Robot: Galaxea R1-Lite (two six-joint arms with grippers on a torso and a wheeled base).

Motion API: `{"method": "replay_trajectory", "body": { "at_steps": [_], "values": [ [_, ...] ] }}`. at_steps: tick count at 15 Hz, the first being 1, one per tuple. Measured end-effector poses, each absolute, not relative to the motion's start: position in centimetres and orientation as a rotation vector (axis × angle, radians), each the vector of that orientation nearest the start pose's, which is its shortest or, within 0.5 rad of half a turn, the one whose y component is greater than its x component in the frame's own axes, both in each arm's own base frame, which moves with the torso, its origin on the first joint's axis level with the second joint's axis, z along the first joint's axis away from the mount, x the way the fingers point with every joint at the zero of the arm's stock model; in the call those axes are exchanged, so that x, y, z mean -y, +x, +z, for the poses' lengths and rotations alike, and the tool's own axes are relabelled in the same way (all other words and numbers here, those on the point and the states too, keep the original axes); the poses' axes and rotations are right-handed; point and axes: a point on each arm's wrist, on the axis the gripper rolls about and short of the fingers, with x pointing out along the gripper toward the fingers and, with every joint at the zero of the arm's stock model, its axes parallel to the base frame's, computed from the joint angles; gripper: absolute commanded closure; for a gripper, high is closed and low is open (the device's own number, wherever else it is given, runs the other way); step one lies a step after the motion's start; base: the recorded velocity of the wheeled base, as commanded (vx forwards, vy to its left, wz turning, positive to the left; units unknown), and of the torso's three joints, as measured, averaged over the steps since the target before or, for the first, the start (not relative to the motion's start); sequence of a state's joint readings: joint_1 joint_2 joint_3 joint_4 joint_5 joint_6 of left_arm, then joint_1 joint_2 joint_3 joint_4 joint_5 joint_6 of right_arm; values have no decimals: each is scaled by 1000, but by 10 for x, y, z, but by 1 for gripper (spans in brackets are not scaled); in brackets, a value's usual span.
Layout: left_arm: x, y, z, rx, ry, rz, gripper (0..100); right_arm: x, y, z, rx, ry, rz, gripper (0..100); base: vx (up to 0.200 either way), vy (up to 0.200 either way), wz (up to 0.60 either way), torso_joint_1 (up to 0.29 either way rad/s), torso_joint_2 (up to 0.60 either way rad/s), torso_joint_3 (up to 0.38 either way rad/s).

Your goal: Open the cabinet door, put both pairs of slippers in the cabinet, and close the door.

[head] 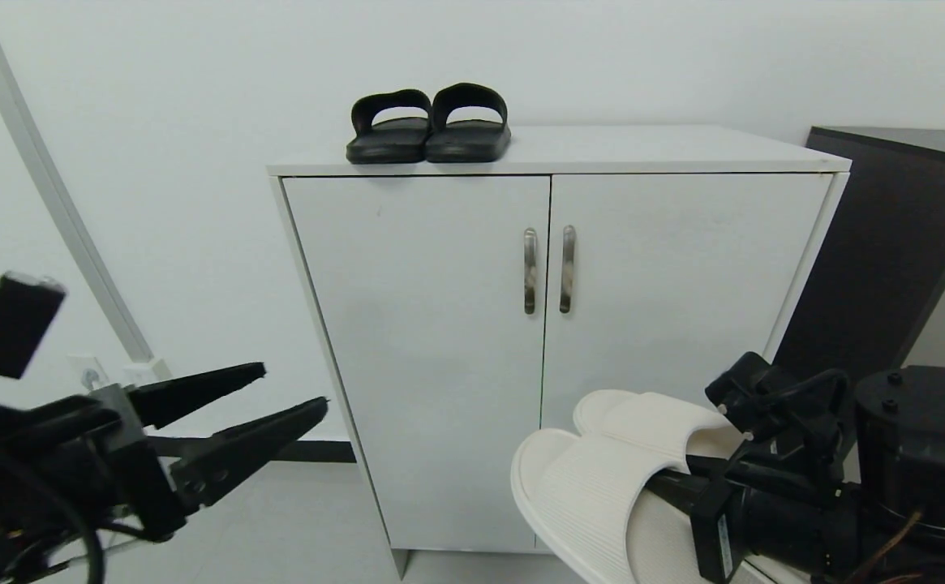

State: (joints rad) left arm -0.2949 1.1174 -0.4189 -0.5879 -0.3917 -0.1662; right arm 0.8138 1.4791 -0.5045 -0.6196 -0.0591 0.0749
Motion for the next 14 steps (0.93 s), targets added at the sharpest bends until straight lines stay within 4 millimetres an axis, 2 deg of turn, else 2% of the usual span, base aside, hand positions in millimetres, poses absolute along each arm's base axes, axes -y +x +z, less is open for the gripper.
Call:
{"method": "replay_trajectory", "body": {
  "at_steps": [6, 11, 14],
  "values": [
    [104, 184, 224, -123, -247, -833, 0, -165, 158, 160, -359, -84, 731, 100, 0, 0, 0, 0, 0, 0],
    [148, 217, 249, -99, -314, -938, 0, -165, 158, 159, -365, -87, 731, 100, 0, 0, 0, 0, 0, 0],
    [171, 235, 254, -97, -329, -979, 0, -164, 158, 159, -365, -87, 725, 100, 0, 0, 0, 0, 0, 0]
  ]
}}
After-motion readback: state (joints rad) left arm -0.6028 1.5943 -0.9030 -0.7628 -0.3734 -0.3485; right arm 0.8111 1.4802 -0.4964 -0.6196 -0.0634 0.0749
